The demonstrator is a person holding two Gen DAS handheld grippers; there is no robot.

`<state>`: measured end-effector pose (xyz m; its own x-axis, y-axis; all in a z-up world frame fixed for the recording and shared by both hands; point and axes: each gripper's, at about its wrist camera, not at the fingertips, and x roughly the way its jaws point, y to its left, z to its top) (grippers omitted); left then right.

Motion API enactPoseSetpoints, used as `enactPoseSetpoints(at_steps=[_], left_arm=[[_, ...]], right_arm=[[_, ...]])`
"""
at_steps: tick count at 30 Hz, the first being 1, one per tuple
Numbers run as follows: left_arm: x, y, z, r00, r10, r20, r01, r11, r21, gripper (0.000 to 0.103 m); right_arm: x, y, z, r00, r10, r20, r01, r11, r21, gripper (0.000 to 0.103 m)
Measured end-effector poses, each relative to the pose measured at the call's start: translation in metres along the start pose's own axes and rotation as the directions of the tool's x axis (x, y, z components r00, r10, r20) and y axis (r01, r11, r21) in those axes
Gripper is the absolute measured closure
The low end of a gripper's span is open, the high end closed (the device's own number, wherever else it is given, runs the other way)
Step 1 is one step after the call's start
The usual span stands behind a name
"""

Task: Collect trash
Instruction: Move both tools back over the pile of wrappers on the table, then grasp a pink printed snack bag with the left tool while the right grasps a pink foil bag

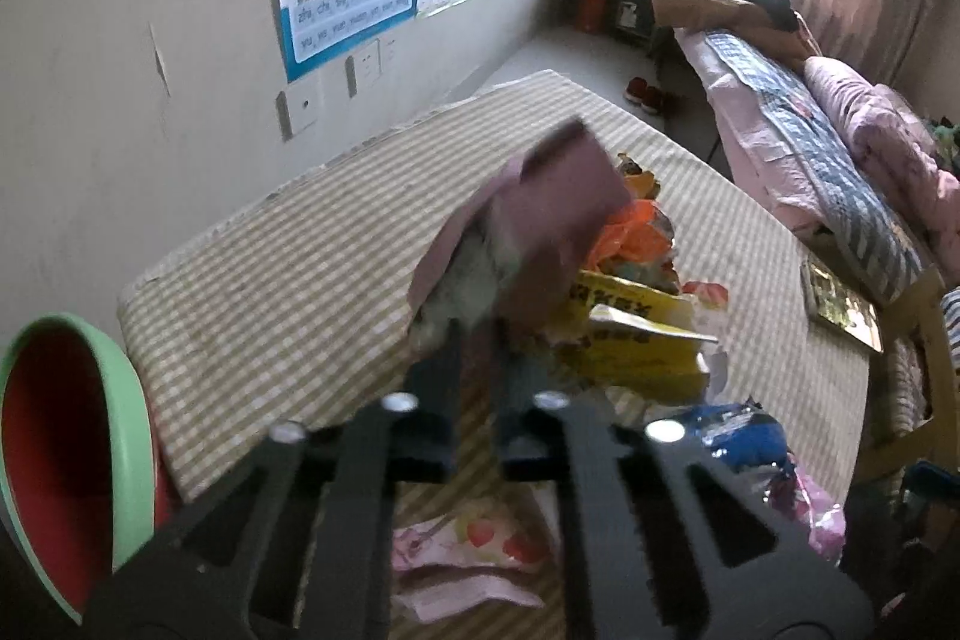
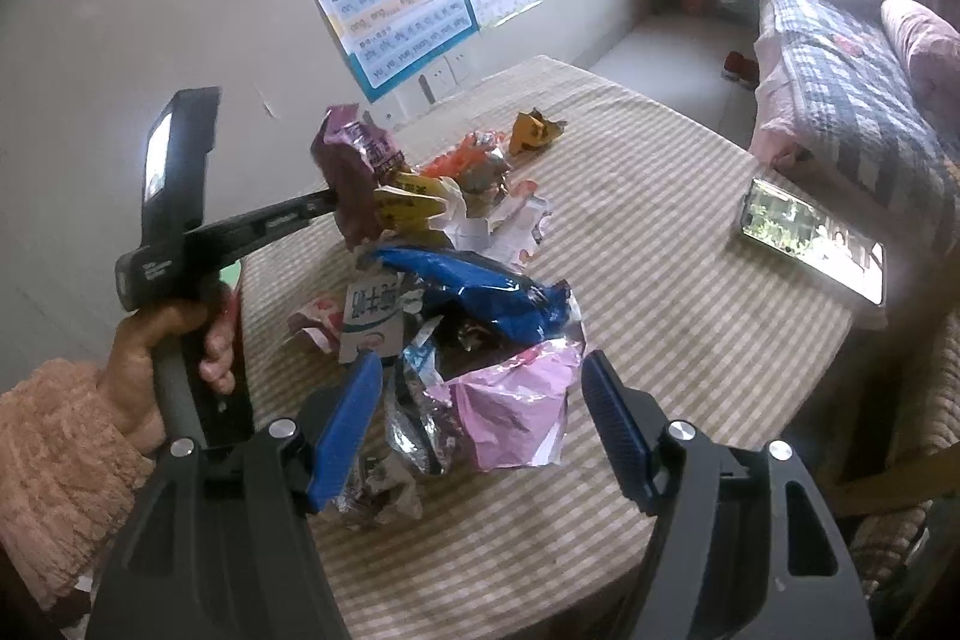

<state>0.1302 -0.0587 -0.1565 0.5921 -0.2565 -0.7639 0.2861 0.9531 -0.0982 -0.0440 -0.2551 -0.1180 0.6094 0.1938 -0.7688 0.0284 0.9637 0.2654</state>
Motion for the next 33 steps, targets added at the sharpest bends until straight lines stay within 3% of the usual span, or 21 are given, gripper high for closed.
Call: enactPoseSetpoints(at_steps=[6,10,15,17,19,21,22,26,30,33], left_arm=[[-0.018,0.015,-0.007,1.0,-0.006,-0.004,0.006,0.999,-0.035,0.1],[-0.023,0.019,-0.01,1.0,-0.012,-0.009,0.012,1.0,-0.014,0.098],[-0.023,0.016,-0.01,1.0,-0.023,0.018,0.023,1.0,-0.01,0.062],[-0.02,0.014,-0.01,0.999,-0.027,0.021,0.027,1.0,-0.006,0.057],[-0.016,0.013,-0.011,1.0,-0.027,0.01,0.027,1.0,-0.002,0.054],[-0.013,0.013,-0.012,1.0,-0.026,0.006,0.026,1.0,-0.003,0.049],[-0.011,0.014,-0.012,1.0,-0.025,0.005,0.025,1.0,-0.006,0.048],[-0.003,0.013,-0.007,1.0,-0.024,0.004,0.024,1.0,0.002,0.043],[0.012,0.009,0.004,1.0,-0.013,0.003,0.013,0.999,0.038,0.041],[0.026,0.006,0.013,1.0,-0.015,0.003,0.014,0.999,0.05,0.04]], right_arm=[[0.008,-0.008,-0.001,0.999,-0.017,-0.045,0.018,0.999,0.03,0.035],[0.025,-0.019,-0.009,0.992,-0.002,-0.127,0.012,0.996,0.083,0.035],[0.044,-0.034,-0.02,0.979,0.076,-0.188,-0.035,0.977,0.21,0.035],[0.049,-0.039,-0.023,0.976,0.101,-0.195,-0.053,0.97,0.236,0.036],[0.054,-0.042,-0.025,0.97,0.134,-0.203,-0.077,0.96,0.268,0.052],[0.057,-0.043,-0.026,0.964,0.161,-0.211,-0.097,0.954,0.283,0.059],[0.057,-0.043,-0.026,0.963,0.169,-0.21,-0.105,0.953,0.284,0.068],[0.04,-0.037,-0.019,0.973,0.155,-0.17,-0.112,0.965,0.237,0.076],[0.008,-0.025,-0.001,0.996,0.061,-0.063,-0.053,0.99,0.128,0.077],[-0.01,-0.018,0.012,1.0,0.028,0.012,-0.029,0.996,0.079,0.077]])
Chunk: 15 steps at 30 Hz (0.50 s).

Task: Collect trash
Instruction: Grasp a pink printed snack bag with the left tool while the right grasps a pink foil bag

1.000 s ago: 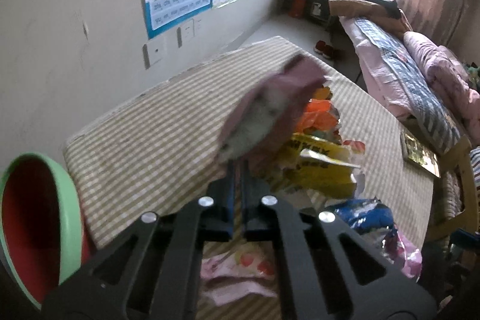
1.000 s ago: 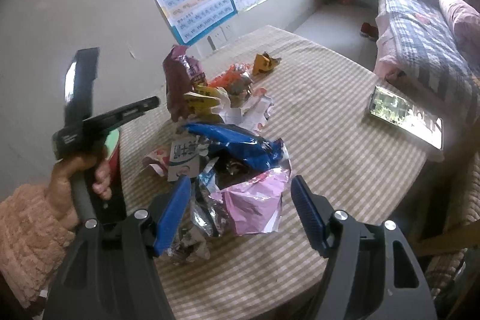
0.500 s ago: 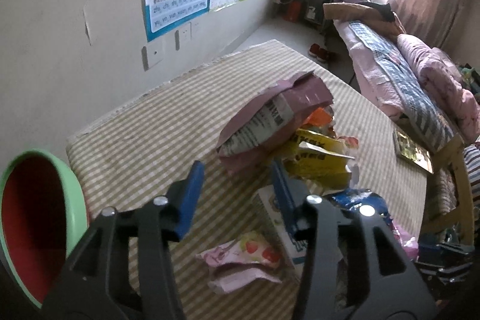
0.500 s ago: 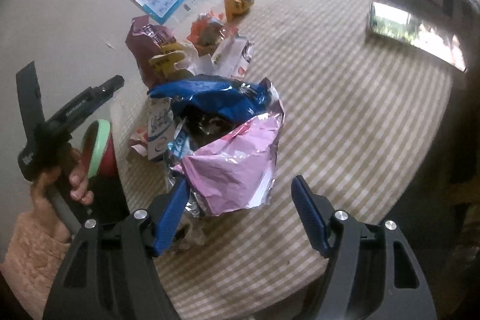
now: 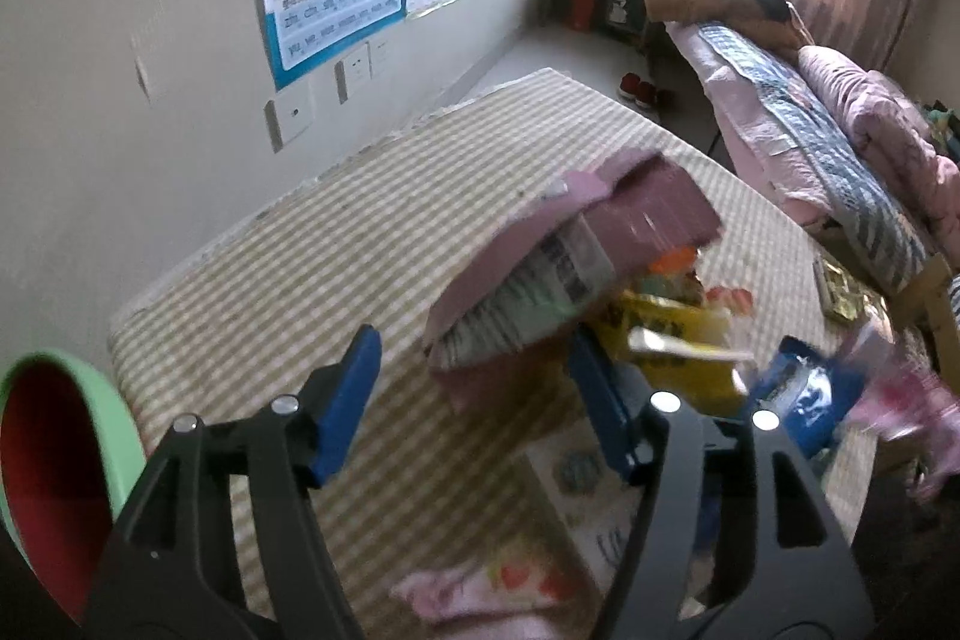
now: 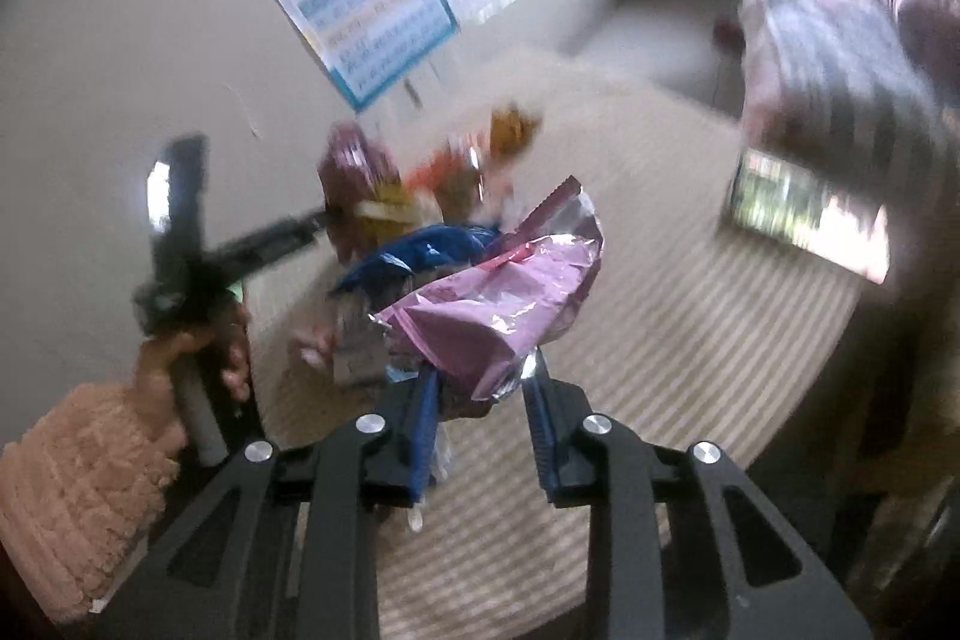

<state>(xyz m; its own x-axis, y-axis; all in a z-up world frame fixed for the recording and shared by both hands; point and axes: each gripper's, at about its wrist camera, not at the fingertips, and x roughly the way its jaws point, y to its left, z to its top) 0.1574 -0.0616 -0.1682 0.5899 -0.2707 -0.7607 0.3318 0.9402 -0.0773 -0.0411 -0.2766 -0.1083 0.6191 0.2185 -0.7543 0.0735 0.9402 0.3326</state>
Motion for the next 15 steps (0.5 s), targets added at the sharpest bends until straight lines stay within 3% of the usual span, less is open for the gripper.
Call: enactPoseSetpoints(at_steps=[4,10,14,15], left_arm=[[0.018,-0.001,0.007,1.0,-0.005,-0.013,0.006,1.0,0.018,0.035],[0.04,-0.001,0.013,0.999,-0.016,-0.036,0.016,1.0,0.011,0.035],[0.049,0.001,0.018,0.997,-0.042,-0.061,0.041,0.999,-0.016,0.059],[0.05,0.002,0.019,0.997,-0.045,-0.062,0.044,0.999,-0.025,0.059]], right_arm=[[-0.013,0.013,0.014,0.997,-0.006,0.073,0.01,0.999,-0.054,0.077],[-0.011,0.023,0.025,0.995,0.0,0.101,0.008,0.997,-0.08,0.077],[-0.008,0.031,0.03,0.994,0.006,0.105,0.005,0.994,-0.109,0.077],[-0.007,0.032,0.031,0.995,0.008,0.103,0.004,0.994,-0.113,0.077]])
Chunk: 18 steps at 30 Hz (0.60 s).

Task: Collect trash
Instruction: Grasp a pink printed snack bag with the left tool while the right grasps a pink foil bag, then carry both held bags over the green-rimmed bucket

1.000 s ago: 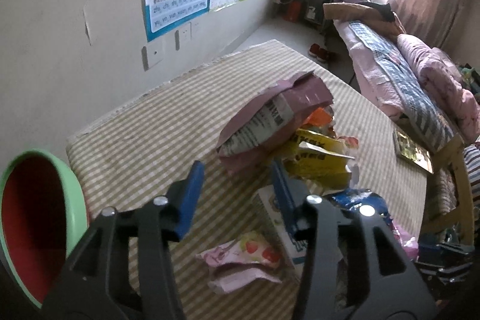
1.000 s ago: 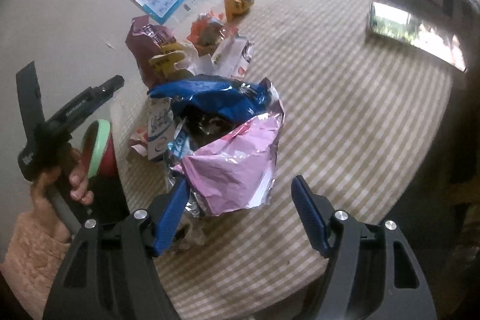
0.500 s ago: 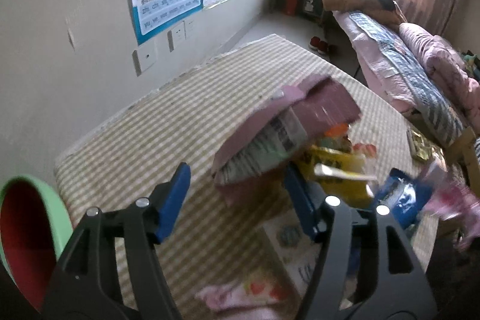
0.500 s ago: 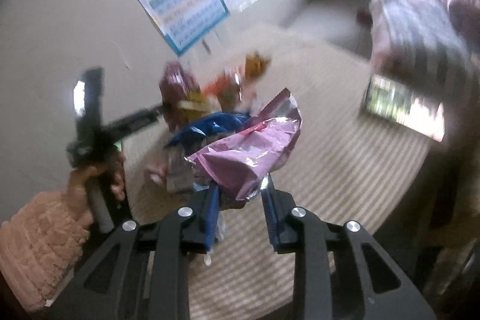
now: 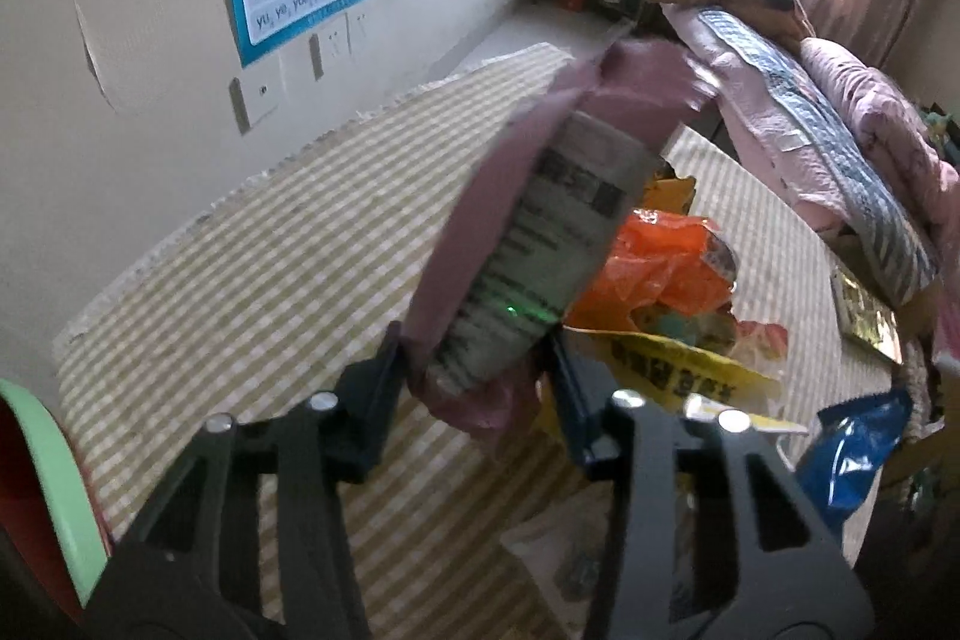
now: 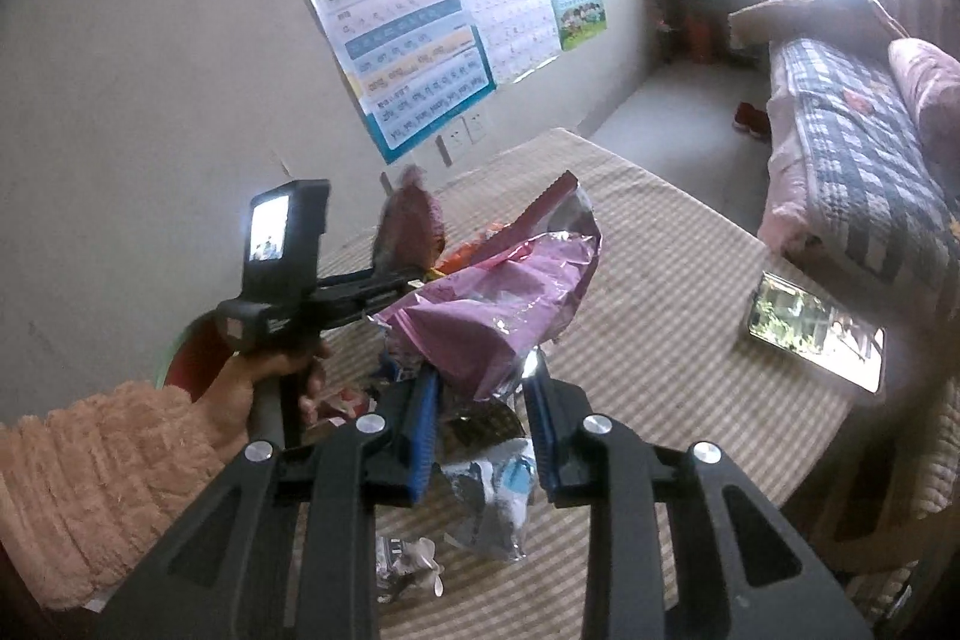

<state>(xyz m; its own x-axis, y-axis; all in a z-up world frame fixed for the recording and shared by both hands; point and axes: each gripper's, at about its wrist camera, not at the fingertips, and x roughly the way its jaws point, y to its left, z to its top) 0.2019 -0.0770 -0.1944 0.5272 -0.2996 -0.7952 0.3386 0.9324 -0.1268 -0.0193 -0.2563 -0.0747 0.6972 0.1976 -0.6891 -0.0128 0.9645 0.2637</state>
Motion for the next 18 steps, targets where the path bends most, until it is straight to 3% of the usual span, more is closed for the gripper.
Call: enactPoseSetpoints(at_steps=[4,8,18], left_arm=[[-0.004,0.004,0.003,1.0,-0.023,0.017,0.024,0.999,-0.038,0.061],[-0.018,0.008,0.0,1.0,-0.002,0.026,0.004,0.998,-0.06,0.061],[-0.102,0.021,-0.037,0.995,0.026,0.095,-0.006,0.98,-0.197,0.061]], right_arm=[[0.004,0.001,0.001,1.0,0.011,-0.009,-0.011,1.0,0.003,0.076],[0.004,0.004,-0.001,1.0,0.01,-0.007,-0.01,1.0,0.004,0.076],[0.002,0.02,0.006,0.999,0.019,0.033,-0.018,0.999,-0.036,0.076]])
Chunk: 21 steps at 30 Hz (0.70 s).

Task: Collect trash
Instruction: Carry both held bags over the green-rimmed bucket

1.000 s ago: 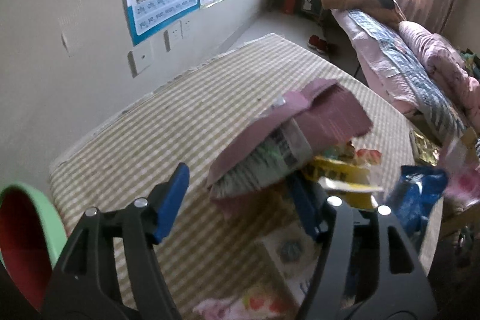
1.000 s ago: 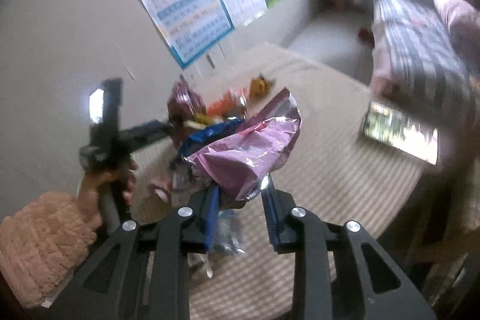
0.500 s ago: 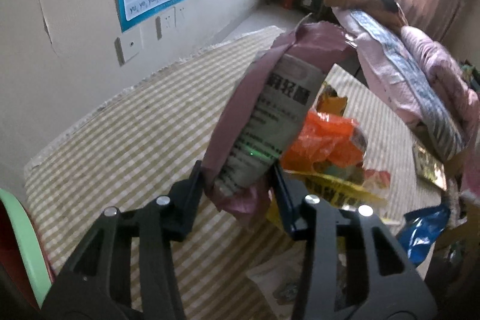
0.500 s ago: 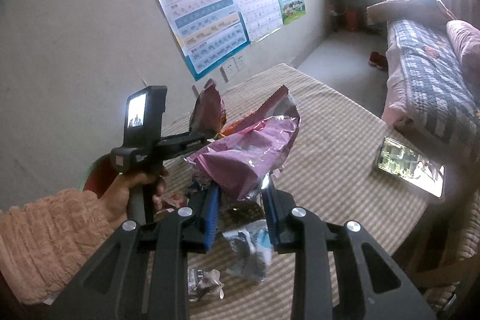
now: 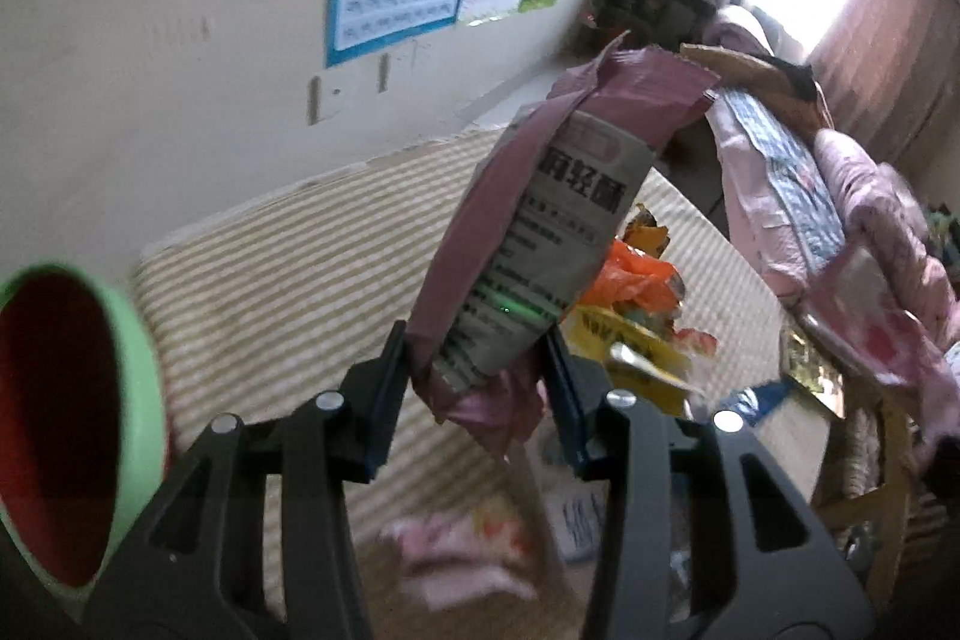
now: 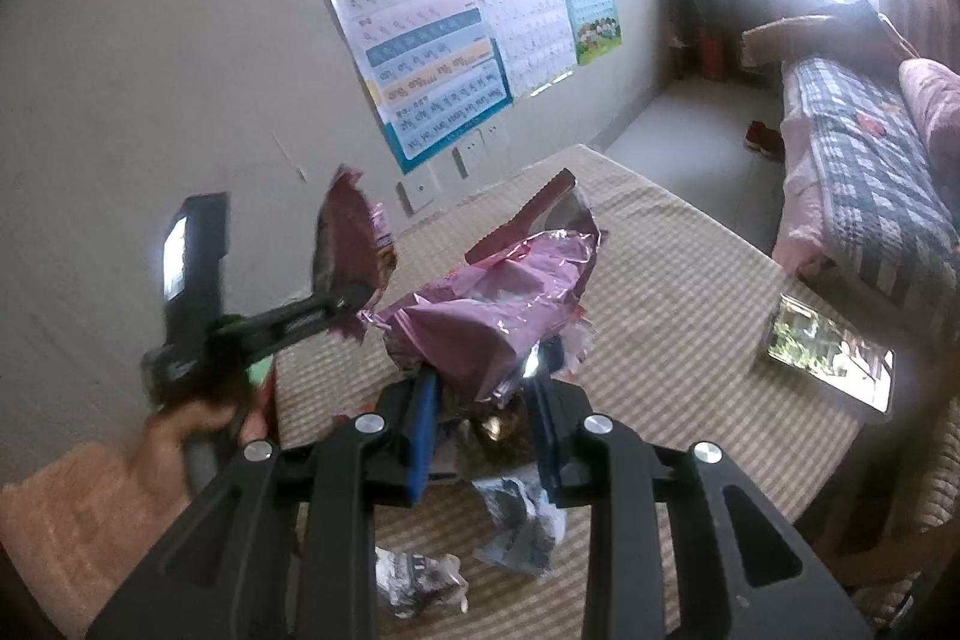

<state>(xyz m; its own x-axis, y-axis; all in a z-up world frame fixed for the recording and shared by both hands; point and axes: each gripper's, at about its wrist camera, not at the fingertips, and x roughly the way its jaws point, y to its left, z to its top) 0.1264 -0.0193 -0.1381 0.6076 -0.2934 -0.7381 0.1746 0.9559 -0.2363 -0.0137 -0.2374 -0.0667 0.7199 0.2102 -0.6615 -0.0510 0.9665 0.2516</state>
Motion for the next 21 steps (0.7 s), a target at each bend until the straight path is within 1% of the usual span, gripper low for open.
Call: enactPoseSetpoints(at_steps=[5,8,13,16,21], left_arm=[[-0.043,0.012,-0.022,0.999,0.035,0.024,-0.034,0.998,-0.044,0.061],[-0.062,0.023,-0.033,0.999,0.043,0.032,-0.04,0.996,-0.079,0.061],[-0.085,0.045,-0.041,0.997,0.061,0.054,-0.054,0.991,-0.12,0.061],[-0.094,0.05,-0.044,0.995,0.072,0.068,-0.063,0.99,-0.128,0.061],[-0.106,0.062,-0.047,0.991,0.09,0.096,-0.076,0.988,-0.138,0.061]], right_arm=[[0.004,0.021,0.005,0.999,0.043,0.005,-0.043,0.999,-0.033,0.076],[0.012,0.037,0.004,0.998,0.064,-0.019,-0.065,0.996,-0.062,0.076],[0.019,0.066,0.003,0.994,0.096,-0.047,-0.1,0.99,-0.104,0.075],[0.023,0.083,0.002,0.99,0.124,-0.069,-0.132,0.983,-0.124,0.075],[0.027,0.111,-0.003,0.985,0.147,-0.092,-0.161,0.972,-0.174,0.075]])
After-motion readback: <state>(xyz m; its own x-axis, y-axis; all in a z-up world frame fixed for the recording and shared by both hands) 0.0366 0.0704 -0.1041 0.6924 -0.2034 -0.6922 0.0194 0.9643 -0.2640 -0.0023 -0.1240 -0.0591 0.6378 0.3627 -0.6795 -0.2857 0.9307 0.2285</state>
